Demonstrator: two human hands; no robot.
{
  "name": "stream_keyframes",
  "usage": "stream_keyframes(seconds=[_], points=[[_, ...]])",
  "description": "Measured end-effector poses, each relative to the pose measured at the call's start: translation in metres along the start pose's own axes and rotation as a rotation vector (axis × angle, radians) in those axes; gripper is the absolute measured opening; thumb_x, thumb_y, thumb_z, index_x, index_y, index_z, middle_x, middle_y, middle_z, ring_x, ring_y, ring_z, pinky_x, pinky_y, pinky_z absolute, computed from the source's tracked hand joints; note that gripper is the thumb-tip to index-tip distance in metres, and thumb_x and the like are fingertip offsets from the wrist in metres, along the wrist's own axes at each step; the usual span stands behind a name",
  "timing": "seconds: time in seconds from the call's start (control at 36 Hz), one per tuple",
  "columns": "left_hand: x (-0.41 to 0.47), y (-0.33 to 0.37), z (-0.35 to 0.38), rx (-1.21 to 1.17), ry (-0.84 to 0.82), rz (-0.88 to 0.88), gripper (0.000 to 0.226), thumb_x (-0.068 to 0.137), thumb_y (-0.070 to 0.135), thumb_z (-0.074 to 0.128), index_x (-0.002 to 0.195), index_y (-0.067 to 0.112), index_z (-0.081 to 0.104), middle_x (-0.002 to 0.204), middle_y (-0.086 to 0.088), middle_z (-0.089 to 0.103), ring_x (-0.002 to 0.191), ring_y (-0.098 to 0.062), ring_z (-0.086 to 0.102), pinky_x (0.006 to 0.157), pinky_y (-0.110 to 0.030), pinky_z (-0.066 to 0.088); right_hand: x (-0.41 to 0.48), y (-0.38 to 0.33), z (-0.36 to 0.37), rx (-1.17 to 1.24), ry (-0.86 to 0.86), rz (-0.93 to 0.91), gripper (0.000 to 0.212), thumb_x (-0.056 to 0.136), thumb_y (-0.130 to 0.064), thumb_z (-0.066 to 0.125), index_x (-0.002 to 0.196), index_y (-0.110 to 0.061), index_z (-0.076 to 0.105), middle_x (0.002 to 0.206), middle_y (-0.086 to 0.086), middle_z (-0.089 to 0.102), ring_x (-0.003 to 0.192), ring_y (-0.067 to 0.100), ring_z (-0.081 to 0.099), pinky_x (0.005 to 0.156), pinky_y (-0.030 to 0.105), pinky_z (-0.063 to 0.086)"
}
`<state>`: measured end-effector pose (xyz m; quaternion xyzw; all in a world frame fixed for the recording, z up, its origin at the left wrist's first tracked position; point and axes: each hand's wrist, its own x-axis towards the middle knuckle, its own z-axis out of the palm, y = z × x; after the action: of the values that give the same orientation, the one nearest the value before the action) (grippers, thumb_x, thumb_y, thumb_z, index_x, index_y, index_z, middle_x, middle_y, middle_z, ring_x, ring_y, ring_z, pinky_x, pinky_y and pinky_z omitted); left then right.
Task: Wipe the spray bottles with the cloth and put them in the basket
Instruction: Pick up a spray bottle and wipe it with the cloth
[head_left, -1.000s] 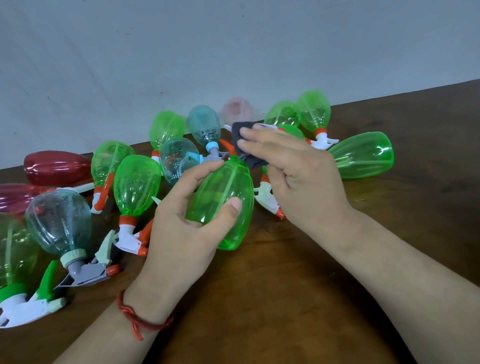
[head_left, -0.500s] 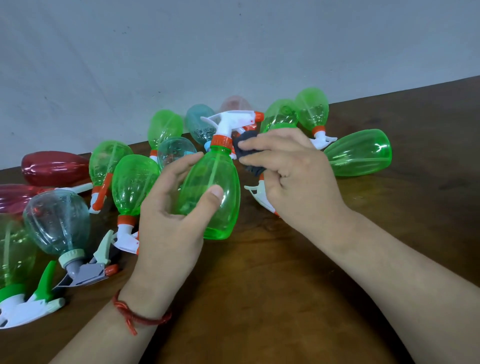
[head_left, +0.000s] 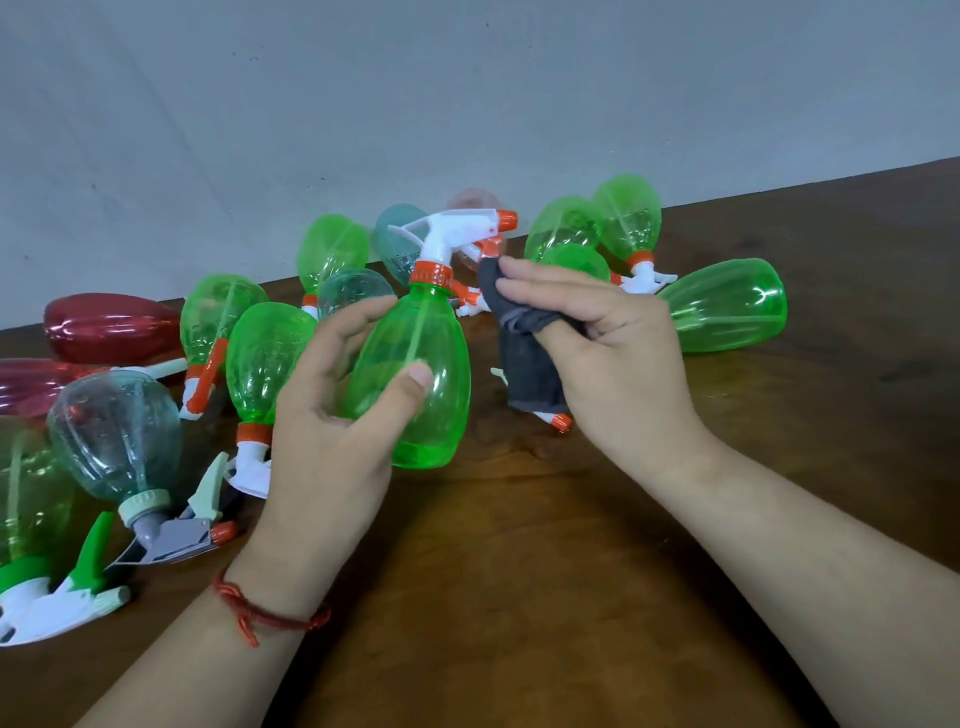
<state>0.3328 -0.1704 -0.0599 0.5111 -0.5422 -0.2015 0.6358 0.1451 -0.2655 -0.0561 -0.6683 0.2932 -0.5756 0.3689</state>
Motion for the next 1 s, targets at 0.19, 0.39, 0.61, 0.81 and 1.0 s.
stream_keyframes(seconds=[0.19, 0.39, 0.61, 0.81, 1.0], points=[[0.003, -0.001, -0.003, 0.064, -0.015, 0.040, 0.046, 0.093, 0.002, 0.078, 0.136, 0.016, 0.065, 0.130, 0.013, 0.070, 0.127, 0.002, 0.062, 0.101, -0.012, 0.047, 0.004, -0.005, -0.006, 0.045, 0.136, 0.000, 0.043, 0.091, 0.015, 0.060, 0.108, -0.018, 0.082, 0.114, -0.006, 0.080, 0.117, 0.008, 0.071, 0.107, 0.034, 0.054], [0.003, -0.002, -0.004, 0.077, -0.018, 0.109, 0.046, 0.092, 0.010, 0.074, 0.135, 0.019, 0.063, 0.132, 0.016, 0.069, 0.129, -0.003, 0.062, 0.105, -0.015, 0.045, 0.001, 0.004, 0.000, -0.008, 0.020, -0.012, 0.040, 0.091, 0.013, 0.064, 0.107, -0.020, 0.081, 0.119, -0.003, 0.077, 0.119, 0.009, 0.069, 0.109, 0.034, 0.053], [0.011, -0.005, -0.020, 0.120, -0.117, 0.104, 0.050, 0.087, 0.008, 0.076, 0.135, 0.015, 0.065, 0.128, 0.015, 0.069, 0.121, -0.002, 0.065, 0.099, -0.012, 0.048, 0.015, -0.009, -0.014, 0.182, 0.265, 0.126, 0.035, 0.096, 0.003, 0.064, 0.106, -0.025, 0.082, 0.103, -0.011, 0.081, 0.103, 0.010, 0.075, 0.091, 0.037, 0.061], [0.005, -0.007, -0.017, 0.182, -0.247, 0.187, 0.055, 0.082, 0.008, 0.081, 0.134, 0.021, 0.067, 0.133, 0.011, 0.068, 0.131, -0.018, 0.064, 0.109, -0.022, 0.046, 0.018, -0.009, -0.017, 0.018, 0.096, 0.029, 0.045, 0.095, 0.012, 0.056, 0.108, -0.023, 0.080, 0.102, 0.002, 0.080, 0.101, 0.007, 0.072, 0.091, 0.021, 0.054], [0.012, -0.009, -0.026, 0.072, -0.221, 0.111, 0.048, 0.083, 0.005, 0.079, 0.129, 0.014, 0.070, 0.126, 0.007, 0.074, 0.121, -0.015, 0.070, 0.101, -0.022, 0.051, 0.022, -0.004, -0.021, 0.319, 0.080, 0.355, 0.044, 0.094, 0.009, 0.050, 0.104, -0.016, 0.084, 0.108, 0.011, 0.080, 0.100, 0.030, 0.076, 0.082, 0.044, 0.060]])
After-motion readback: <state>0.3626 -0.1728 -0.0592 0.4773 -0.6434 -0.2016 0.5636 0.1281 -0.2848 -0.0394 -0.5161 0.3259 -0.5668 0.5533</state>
